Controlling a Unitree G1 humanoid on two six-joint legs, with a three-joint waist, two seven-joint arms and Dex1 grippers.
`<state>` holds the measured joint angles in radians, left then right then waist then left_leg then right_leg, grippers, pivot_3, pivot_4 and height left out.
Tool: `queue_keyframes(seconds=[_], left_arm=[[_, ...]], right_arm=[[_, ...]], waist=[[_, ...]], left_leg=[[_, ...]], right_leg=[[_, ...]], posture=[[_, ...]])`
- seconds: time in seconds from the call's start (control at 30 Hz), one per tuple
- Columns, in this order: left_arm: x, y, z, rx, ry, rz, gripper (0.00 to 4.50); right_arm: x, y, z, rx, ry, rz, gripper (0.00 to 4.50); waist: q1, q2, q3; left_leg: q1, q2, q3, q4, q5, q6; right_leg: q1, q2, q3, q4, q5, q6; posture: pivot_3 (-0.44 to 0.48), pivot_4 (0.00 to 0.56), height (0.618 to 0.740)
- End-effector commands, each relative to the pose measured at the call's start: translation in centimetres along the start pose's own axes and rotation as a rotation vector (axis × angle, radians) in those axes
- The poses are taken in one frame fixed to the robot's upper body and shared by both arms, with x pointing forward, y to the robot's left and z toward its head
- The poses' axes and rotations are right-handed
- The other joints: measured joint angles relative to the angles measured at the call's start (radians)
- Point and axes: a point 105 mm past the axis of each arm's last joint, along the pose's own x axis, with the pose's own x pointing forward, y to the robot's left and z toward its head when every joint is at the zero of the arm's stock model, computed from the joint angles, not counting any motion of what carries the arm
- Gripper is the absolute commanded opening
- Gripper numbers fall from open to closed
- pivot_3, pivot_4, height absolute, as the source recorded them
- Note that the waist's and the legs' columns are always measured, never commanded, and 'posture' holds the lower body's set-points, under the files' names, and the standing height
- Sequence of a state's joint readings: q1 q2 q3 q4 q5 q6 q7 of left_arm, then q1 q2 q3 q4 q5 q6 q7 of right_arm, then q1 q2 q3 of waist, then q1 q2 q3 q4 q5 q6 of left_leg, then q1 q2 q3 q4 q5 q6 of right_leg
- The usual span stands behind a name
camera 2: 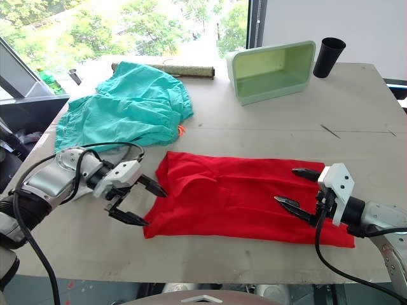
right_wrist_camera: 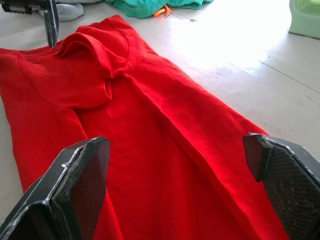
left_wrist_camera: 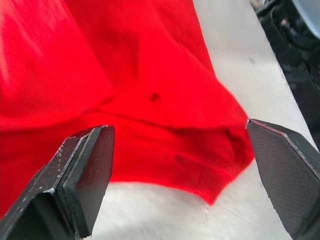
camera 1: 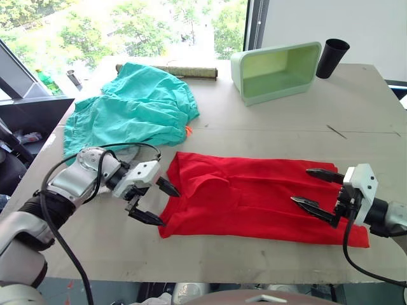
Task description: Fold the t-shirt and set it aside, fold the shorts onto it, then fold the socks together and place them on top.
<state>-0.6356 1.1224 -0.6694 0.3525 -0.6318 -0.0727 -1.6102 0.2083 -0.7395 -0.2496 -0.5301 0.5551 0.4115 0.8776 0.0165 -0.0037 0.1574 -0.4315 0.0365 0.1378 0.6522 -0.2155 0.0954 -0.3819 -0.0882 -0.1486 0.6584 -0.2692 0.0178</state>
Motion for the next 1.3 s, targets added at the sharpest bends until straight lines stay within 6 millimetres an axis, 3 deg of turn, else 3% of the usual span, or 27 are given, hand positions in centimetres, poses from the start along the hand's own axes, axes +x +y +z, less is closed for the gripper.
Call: queue_keyframes(seconds=[0.03, 0.23, 0.33, 0.43, 0.6, 0.8, 1.03, 1.17, 1.3], left_arm=[[-1.4, 1.2, 2.6, 0.04, -0.093, 0.052, 4.48], [-1.7, 4.2, 7.9, 0.093, -0.315, 0.098, 4.48], [-0.5, 4.9, 8.5, 0.119, -0.326, 0.078, 4.48], [0.9, 5.2, 8.0, 0.143, -0.277, 0.059, 4.48], [3.9, 4.9, 4.9, 0.204, -0.102, -0.01, 4.48], [5.0, 3.9, 3.6, 0.232, -0.038, -0.09, 4.48], [4.5, 3.6, 3.9, 0.238, -0.044, -0.097, 4.48], [3.2, 3.3, 5.4, 0.258, -0.092, -0.071, 4.48], [1.4, 3.0, 8.1, 0.298, -0.184, -0.012, 4.48]], right_arm=[[-0.1, 0.2, 0.8, -0.035, -0.025, 0.016, 4.5], [-0.3, 0.2, 0.8, -0.037, -0.025, 0.018, 4.5], [-0.2, 0.2, 0.8, -0.041, -0.023, 0.019, 4.5], [-0.1, 0.1, 0.9, -0.044, -0.024, 0.016, 4.5], [-0.4, 0.5, 1.0, -0.044, -0.029, 0.01, 4.5], [-1.4, 0.7, 0.7, -0.031, -0.014, -0.021, 4.5], [-2.7, -2.7, -0.6, -0.072, 0.133, -0.217, 4.5], [-2.6, -5.3, -0.5, -0.119, 0.206, -0.277, 4.5], [-2.7, -8.3, -0.2, -0.016, 0.244, -0.32, 4.5]], waist=[[-0.001, 0.0, 0.0], [0.0, -0.001, 0.0], [-0.002, -0.001, 0.0], [-0.005, -0.001, 0.0], [-0.003, -0.001, 0.0], [-0.001, -0.001, 0.0], [-0.003, -0.001, 0.0], [-0.005, 0.0, 0.0], [-0.001, 0.0, 0.0]], left_leg=[[0.0, 0.0, 0.0, 0.0, 0.0, 0.0], [0.0, 0.0, 0.0, 0.001, 0.0, 0.0], [0.0, 0.0, 0.0, 0.001, 0.0, 0.0], [0.0, 0.0, 0.001, 0.001, 0.0, 0.0], [0.0, 0.0, 0.001, 0.001, 0.0, 0.0], [0.0, 0.0, 0.0, 0.001, 0.0, 0.0], [0.0, 0.0, 0.0, 0.001, 0.0, 0.0], [-0.001, 0.0, 0.0, 0.001, 0.0, 0.0], [-0.001, 0.0, 0.0, 0.001, 0.0, 0.0]], right_leg=[[0.0, 0.0, 0.0, 0.0, 0.0, 0.0], [0.0, 0.001, 0.0, 0.0, 0.0, 0.003], [0.001, 0.001, 0.0, 0.001, 0.0, 0.003], [0.001, 0.002, 0.0, 0.001, 0.0, 0.002], [0.001, 0.002, 0.0, 0.002, 0.001, 0.001], [0.001, 0.001, 0.0, 0.001, 0.001, -0.001], [0.001, 0.001, 0.0, 0.001, 0.001, -0.001], [0.0, 0.001, 0.0, 0.001, 0.001, -0.001], [0.0, 0.001, 0.0, 0.001, 0.001, -0.001]], posture=[[0.0, 0.15, 0.74], [0.0, 0.15, 0.74], [0.0, 0.15, 0.74], [0.0, 0.15, 0.74], [0.0, 0.15, 0.74], [0.0, 0.15, 0.74], [0.0, 0.15, 0.74], [0.0, 0.15, 0.74], [0.0, 0.15, 0.74]])
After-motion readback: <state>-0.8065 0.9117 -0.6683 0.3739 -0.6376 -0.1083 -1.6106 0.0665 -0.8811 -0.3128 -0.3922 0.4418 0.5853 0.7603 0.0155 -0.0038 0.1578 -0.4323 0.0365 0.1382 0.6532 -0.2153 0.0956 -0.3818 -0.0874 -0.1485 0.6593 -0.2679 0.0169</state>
